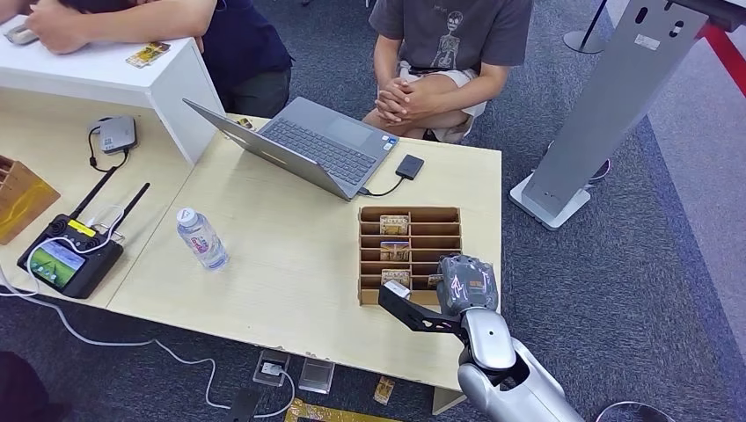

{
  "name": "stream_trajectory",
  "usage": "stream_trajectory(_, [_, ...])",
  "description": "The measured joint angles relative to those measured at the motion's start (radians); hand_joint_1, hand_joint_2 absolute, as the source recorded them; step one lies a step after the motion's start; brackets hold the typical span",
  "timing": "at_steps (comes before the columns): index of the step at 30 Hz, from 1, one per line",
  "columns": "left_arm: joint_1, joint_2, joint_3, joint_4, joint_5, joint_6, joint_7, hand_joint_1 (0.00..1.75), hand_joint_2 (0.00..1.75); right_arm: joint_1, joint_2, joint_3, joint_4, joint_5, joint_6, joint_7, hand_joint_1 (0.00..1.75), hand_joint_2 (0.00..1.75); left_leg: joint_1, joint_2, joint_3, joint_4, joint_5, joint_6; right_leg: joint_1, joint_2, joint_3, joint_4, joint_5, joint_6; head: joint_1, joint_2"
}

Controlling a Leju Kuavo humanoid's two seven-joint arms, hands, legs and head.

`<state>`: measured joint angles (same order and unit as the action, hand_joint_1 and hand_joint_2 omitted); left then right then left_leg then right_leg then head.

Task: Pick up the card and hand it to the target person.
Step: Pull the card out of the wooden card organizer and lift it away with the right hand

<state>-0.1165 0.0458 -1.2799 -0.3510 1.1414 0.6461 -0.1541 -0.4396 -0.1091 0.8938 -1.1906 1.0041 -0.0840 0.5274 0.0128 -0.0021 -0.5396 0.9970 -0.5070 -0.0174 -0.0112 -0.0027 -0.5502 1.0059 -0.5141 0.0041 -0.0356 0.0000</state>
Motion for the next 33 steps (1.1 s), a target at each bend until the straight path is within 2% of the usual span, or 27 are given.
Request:
stream_trajectory(3, [0.0, 0.0, 0.0, 0.0, 0.0, 0.0, 0.0, 0.0, 0.0, -0.001, 0.0, 0.0, 0.0, 0.0, 0.0, 0.005, 1.64, 1.75, 0.0, 0.0, 0.0, 0.0, 0.0, 0.0, 0.0, 0.0, 0.0, 0.0, 0.0, 0.0, 0.0, 0.0])
stream_trajectory(6, [0.0, 0.0, 0.0, 0.0, -0.001, -0.002, 0.0, 0.0, 0.0, 0.0, 0.0, 0.0, -0.002, 0.001, -0.002, 0.007, 1.7, 1.75, 0.0, 0.0, 0.0, 0.0, 0.0, 0.0, 0.0, 0.0, 0.0, 0.0, 0.0, 0.0, 0.0, 0.0])
stream_trajectory(17, [0.0, 0.0, 0.0, 0.0, -0.002, -0.006, 0.0, 0.0, 0.0, 0.011, -0.002, -0.003, -0.04, 0.019, -0.019, 0.008, 1.6, 1.75, 0.0, 0.0, 0.0, 0.0, 0.0, 0.0, 0.0, 0.0, 0.0, 0.0, 0.0, 0.0, 0.0, 0.0])
stream_trajectory(33, [0.001, 0.001, 0.0, 0.0, 0.0, -0.004, -0.002, 0.0, 0.0, 0.013, -0.032, -0.02, -0.26, -0.033, -0.031, -0.038, 1.66, 1.75, 0.0, 0.0, 0.0, 0.0, 0.0, 0.0, 0.0, 0.0, 0.0, 0.0, 0.0, 0.0, 0.0, 0.0])
